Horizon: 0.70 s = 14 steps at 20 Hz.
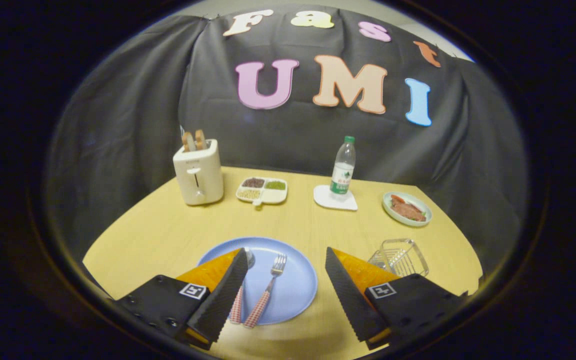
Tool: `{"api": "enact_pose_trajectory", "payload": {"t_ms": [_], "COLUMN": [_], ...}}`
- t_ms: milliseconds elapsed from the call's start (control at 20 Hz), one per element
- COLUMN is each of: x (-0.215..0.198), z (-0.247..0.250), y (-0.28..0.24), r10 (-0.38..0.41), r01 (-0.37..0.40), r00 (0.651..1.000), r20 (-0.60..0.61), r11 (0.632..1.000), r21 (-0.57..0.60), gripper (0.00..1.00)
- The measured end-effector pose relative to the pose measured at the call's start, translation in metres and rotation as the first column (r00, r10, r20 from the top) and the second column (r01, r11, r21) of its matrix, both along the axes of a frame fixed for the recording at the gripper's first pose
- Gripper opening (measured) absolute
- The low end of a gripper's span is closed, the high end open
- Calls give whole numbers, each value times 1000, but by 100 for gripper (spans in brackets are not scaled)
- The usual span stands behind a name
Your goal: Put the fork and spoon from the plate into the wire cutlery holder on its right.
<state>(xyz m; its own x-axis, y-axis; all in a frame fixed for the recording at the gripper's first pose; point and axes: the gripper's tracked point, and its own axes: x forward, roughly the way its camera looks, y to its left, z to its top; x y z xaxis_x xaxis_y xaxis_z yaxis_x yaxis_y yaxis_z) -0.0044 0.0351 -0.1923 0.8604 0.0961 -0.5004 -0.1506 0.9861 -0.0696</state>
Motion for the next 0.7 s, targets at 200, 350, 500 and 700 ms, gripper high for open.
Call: {"api": "enact_pose_trajectory", "payload": {"t_ms": [200, 350, 500, 700], "x": [-4, -8, -9, -11], "z": [-40, -64, -81, -97], "y": [6, 9, 8, 7], "r10": [34, 42, 47, 59], "r01": [-37, -48, -60, -82], "r00": [993, 980, 968, 952], "r20": [-116, -194, -248, -301], "r11": [999, 998, 997, 995], "r21": [-20, -29, -43, -63], "gripper": [100, 100, 98, 88]}}
